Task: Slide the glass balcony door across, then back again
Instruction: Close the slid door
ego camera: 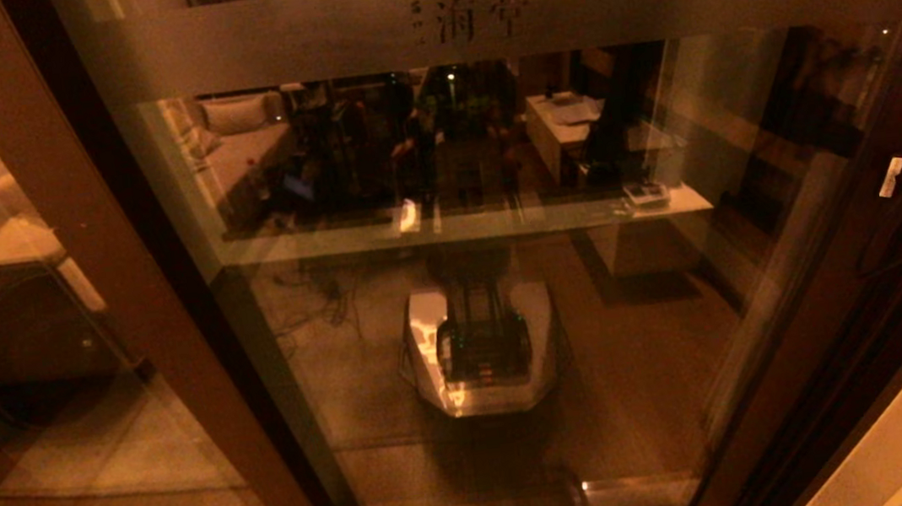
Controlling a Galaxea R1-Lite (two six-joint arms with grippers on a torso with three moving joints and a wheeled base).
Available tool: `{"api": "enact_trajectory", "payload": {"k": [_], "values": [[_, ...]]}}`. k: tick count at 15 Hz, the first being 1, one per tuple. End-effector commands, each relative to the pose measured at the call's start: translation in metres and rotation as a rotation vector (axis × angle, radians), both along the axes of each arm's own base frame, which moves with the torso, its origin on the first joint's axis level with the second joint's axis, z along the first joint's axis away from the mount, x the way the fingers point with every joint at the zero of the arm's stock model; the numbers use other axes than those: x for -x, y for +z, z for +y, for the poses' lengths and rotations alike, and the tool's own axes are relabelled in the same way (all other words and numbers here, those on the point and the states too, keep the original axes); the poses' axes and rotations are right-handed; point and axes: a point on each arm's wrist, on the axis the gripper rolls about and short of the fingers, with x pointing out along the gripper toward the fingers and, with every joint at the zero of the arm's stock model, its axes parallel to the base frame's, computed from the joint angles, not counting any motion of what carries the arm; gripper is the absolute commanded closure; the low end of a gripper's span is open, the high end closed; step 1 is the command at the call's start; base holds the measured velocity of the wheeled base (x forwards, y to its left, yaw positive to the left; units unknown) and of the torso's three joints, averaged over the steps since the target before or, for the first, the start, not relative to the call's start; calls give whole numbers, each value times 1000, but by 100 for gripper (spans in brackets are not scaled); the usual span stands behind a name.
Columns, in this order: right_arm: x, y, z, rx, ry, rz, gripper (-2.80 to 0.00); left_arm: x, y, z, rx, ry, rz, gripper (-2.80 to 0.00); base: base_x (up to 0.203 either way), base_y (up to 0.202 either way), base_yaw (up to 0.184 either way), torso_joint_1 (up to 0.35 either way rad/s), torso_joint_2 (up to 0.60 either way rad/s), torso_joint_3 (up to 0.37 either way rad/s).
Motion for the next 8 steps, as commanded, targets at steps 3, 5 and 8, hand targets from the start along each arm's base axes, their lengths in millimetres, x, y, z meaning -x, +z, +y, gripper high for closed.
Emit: {"api": "enact_trajectory", "payload": {"k": [3, 5, 8], "values": [[-8, -5, -5, -3, -9, 6, 0, 0, 0, 0, 1, 0, 0, 0, 0, 0, 0, 0, 0, 0], [-9, -5, -8, -3, -17, 3, 0, 0, 0, 0, -1, 0, 0, 0, 0, 0, 0, 0, 0, 0], [-10, -5, -11, -3, -25, 1, 0, 0, 0, 0, -1, 0, 0, 0, 0, 0, 0, 0, 0, 0]]}}
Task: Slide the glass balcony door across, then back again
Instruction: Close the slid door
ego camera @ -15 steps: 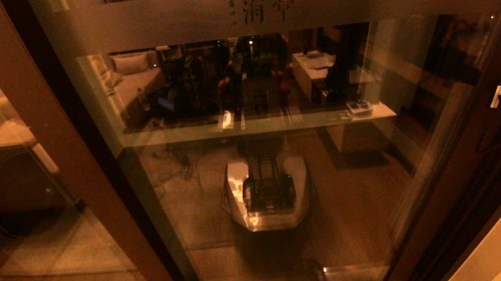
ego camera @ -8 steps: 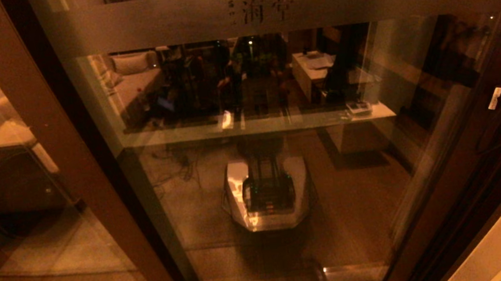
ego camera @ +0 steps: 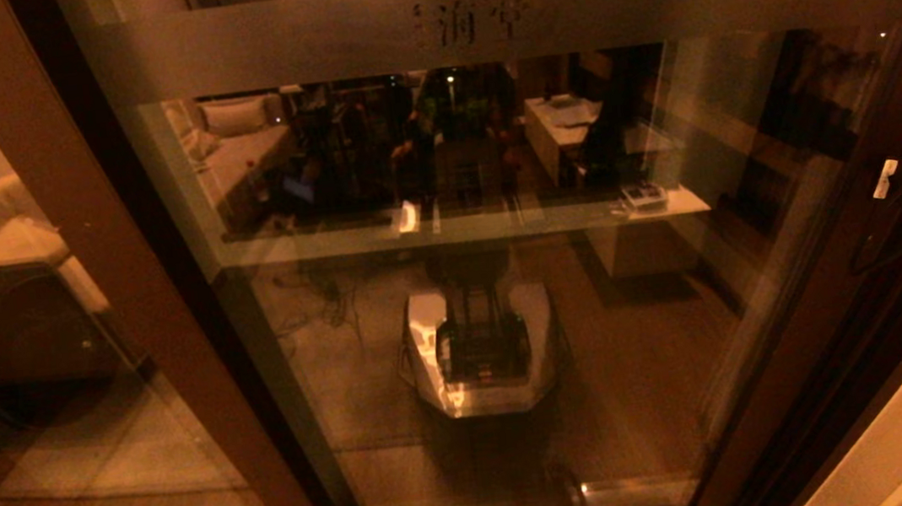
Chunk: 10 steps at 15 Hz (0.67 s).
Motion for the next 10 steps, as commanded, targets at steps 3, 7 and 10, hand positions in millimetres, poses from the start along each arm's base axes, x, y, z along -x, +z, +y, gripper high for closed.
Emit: {"api": "enact_trajectory", "payload": {"k": [3, 7, 10], "values": [[-2, 0, -7, 3, -20, -11, 0, 0, 0, 0, -1, 0, 0, 0, 0, 0, 0, 0, 0, 0], [-5, -1, -12, 5, -32, -10, 0, 0, 0, 0, 1, 0, 0, 0, 0, 0, 0, 0, 0, 0], [-7, -1, -21, 7, -54, -16, 0, 0, 0, 0, -1, 0, 0, 0, 0, 0, 0, 0, 0, 0]]}}
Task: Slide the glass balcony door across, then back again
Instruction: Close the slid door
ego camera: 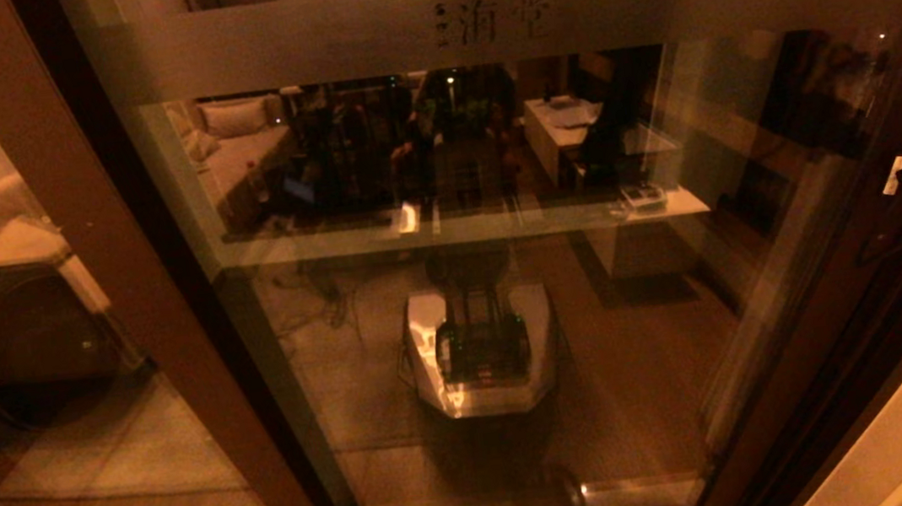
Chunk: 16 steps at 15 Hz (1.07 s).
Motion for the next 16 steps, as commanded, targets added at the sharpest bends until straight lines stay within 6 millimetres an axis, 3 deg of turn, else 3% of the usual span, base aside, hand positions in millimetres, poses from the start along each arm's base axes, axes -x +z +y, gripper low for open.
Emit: {"api": "enact_trajectory", "payload": {"k": [1, 8, 16], "values": [[-2, -2, -6, 1, -15, -3, 0, 0, 0, 0, 0, 0, 0, 0, 0, 0, 0, 0, 0, 0], [-4, -1, -25, 6, -58, -12, 0, 0, 0, 0, 0, 0, 0, 0, 0, 0, 0, 0, 0, 0], [28, 15, -3, 15, -29, -26, 0, 0, 0, 0, 1, 0, 0, 0, 0, 0, 0, 0, 0, 0]]}}
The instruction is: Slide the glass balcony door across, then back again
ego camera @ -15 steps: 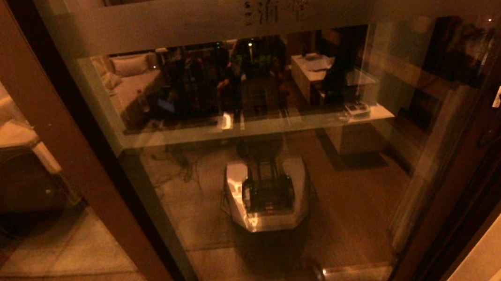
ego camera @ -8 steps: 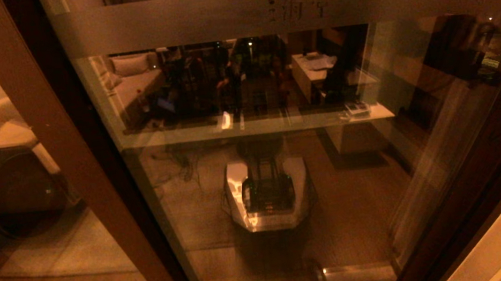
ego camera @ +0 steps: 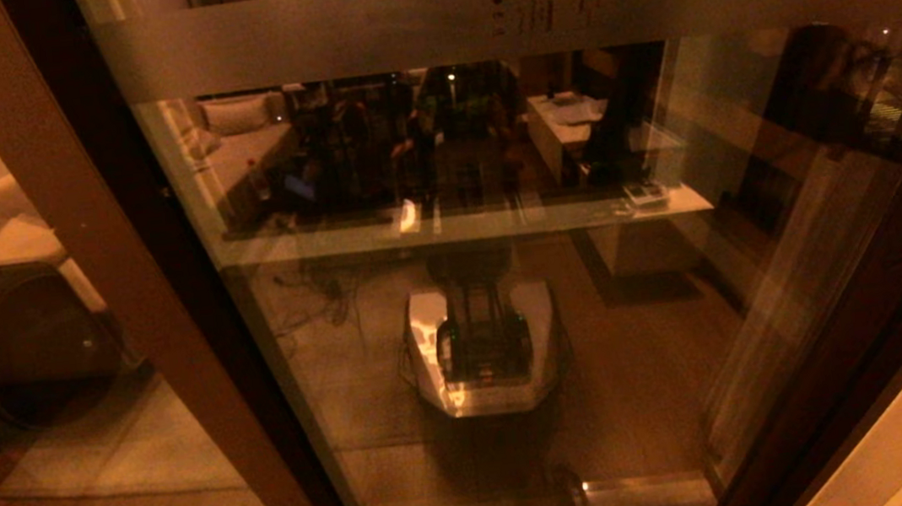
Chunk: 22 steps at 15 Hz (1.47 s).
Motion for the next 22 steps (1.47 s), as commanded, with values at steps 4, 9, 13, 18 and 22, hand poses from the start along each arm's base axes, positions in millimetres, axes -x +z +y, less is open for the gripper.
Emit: {"api": "enact_trajectory", "payload": {"k": [4, 9, 13, 18, 22], "values": [[40, 42, 14, 40, 42, -109, 0, 0, 0, 0, -1, 0, 0, 0, 0, 0, 0, 0, 0, 0], [97, 76, 42, -42, 513, -272, 0, 0, 0, 0, -1, 0, 0, 0, 0, 0, 0, 0, 0, 0], [189, 108, 90, -214, 940, -313, 0, 0, 0, 0, -1, 0, 0, 0, 0, 0, 0, 0, 0, 0], [325, 110, 158, -608, 1526, -144, 0, 0, 0, 0, -1, 0, 0, 0, 0, 0, 0, 0, 0, 0], [424, 116, 150, -811, 1819, -76, 0, 0, 0, 0, 0, 0, 0, 0, 0, 0, 0, 0, 0, 0]]}}
